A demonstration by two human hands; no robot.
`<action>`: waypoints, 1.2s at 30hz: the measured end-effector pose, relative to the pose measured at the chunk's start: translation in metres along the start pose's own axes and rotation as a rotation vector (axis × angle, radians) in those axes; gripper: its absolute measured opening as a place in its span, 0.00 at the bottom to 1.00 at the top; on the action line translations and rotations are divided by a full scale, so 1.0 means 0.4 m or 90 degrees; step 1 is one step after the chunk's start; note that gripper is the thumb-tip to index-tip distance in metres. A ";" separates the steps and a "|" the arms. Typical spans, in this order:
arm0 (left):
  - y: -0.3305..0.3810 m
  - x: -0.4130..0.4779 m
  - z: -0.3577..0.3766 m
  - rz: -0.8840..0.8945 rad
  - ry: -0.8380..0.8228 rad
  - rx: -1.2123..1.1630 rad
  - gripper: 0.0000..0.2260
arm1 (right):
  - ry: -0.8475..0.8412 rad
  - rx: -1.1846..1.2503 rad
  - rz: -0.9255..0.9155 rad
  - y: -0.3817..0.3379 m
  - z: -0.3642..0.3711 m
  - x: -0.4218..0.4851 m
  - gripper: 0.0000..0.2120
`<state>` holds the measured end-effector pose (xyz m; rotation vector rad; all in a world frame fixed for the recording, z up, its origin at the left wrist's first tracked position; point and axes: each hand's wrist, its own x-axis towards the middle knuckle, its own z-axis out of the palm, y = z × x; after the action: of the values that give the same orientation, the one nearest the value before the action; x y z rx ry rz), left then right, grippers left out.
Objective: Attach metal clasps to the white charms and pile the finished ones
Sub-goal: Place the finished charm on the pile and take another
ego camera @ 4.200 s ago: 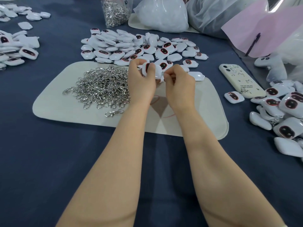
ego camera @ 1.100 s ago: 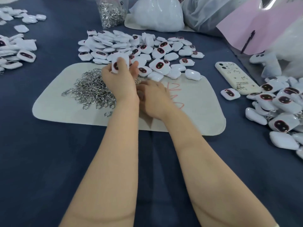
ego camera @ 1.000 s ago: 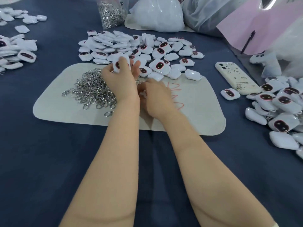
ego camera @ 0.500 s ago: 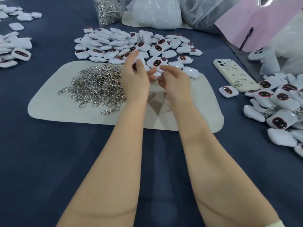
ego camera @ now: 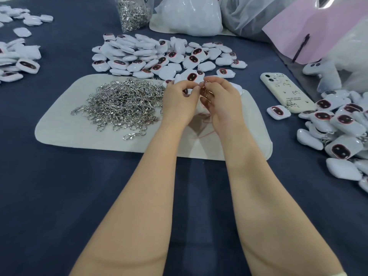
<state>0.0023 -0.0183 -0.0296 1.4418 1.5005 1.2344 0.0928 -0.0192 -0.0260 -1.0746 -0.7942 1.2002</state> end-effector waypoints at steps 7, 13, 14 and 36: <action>-0.003 0.005 0.002 -0.019 0.023 -0.023 0.04 | -0.002 -0.139 -0.069 0.006 -0.002 0.005 0.11; -0.001 0.009 0.003 -0.012 0.066 -0.040 0.07 | 0.018 -0.283 -0.148 0.019 0.005 0.011 0.10; -0.001 0.007 0.003 -0.008 0.067 -0.028 0.06 | 0.022 -0.354 -0.174 0.023 0.006 0.010 0.09; -0.006 0.002 0.009 0.052 0.055 0.127 0.02 | 0.025 -0.436 -0.212 0.036 0.008 0.014 0.04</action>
<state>0.0048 -0.0167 -0.0330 1.6108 1.6775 1.2364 0.0862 -0.0129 -0.0390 -1.4348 -1.3451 0.6236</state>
